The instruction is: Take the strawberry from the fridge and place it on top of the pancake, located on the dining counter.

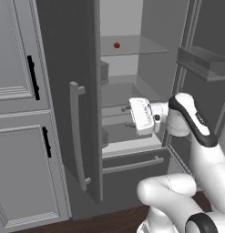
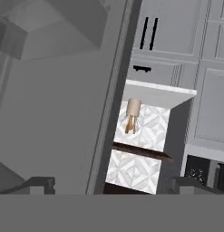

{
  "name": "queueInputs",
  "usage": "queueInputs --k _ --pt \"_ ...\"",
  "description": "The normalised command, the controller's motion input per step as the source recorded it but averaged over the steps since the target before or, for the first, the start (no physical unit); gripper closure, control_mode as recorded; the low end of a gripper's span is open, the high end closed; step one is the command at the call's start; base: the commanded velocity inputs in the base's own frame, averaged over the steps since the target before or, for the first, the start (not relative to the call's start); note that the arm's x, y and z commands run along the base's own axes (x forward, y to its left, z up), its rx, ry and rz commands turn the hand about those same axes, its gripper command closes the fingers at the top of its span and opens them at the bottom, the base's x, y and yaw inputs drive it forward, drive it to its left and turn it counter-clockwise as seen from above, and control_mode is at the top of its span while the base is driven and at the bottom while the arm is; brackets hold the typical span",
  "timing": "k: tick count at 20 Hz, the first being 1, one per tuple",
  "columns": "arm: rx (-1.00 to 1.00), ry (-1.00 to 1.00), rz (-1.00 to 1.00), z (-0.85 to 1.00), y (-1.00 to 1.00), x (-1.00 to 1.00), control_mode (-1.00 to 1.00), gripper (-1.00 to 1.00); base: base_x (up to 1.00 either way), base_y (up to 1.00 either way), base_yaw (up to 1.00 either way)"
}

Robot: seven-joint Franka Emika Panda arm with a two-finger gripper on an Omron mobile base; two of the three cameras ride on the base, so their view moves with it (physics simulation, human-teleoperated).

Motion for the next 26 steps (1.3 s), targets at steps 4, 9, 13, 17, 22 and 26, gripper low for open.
queueInputs --k 4,9,13,17,22,26 --pt "0.0 0.01 0.07 -0.41 0.4 0.89 -1.0 -1.0 0.0 0.0 0.0" --pt "0.01 0.0 0.08 -0.07 0.43 0.83 -1.0 -1.0 0.0 0.0 0.0" --pt "0.0 0.03 0.08 -0.08 0.82 0.41 -1.0 -1.0 0.0 0.0 0.0" --pt "-0.01 0.1 0.04 -0.06 1.0 0.07 -1.0 -1.0 0.0 0.0 0.0" --pt "-0.09 0.11 0.03 0.0 1.0 0.0 -1.0 -1.0 0.0 0.0 0.0" --pt "-0.14 0.03 0.0 0.0 1.0 0.0 -1.0 -1.0 0.0 0.0 0.0"
